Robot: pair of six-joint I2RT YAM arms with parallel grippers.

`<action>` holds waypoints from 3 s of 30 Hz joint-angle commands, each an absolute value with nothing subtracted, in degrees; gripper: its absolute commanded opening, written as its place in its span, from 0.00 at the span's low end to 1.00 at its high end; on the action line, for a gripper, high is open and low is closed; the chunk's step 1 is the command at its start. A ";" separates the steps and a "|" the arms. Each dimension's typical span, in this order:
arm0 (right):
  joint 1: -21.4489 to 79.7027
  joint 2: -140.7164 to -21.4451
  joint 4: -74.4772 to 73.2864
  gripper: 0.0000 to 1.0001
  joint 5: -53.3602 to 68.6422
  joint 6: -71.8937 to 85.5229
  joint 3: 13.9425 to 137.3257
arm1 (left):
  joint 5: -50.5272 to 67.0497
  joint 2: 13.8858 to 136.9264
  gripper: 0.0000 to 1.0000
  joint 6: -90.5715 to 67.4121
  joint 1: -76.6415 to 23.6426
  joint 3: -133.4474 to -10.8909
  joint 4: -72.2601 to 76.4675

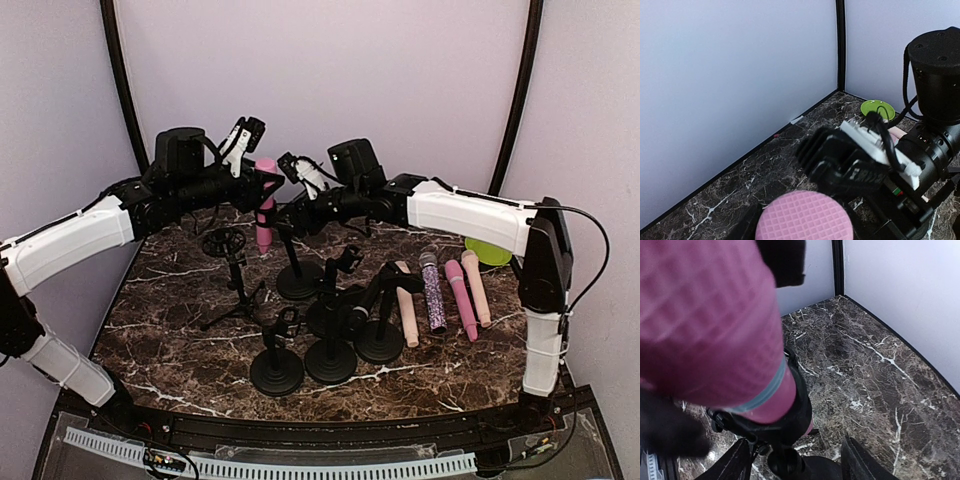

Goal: Remove the microphone from the stand
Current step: Hold the microphone stand with the microphone, then remove the microphone from the microphone stand.

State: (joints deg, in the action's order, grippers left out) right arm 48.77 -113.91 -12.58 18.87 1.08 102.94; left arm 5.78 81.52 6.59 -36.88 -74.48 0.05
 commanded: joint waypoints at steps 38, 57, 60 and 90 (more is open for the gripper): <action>49.75 -115.00 -2.03 0.40 22.51 4.52 99.42 | 6.05 75.94 0.00 0.34 -35.38 -77.25 7.29; 50.00 -112.93 5.48 0.00 15.47 0.43 91.37 | 5.81 75.66 0.00 -3.28 -33.85 -82.21 3.79; 50.17 -112.92 4.96 0.00 14.82 -1.13 91.23 | 5.71 76.24 0.00 -3.13 -33.33 -84.03 1.61; 51.94 -115.66 0.18 0.00 9.92 -6.75 93.76 | 7.62 79.76 0.00 -0.51 -31.73 -91.94 -4.39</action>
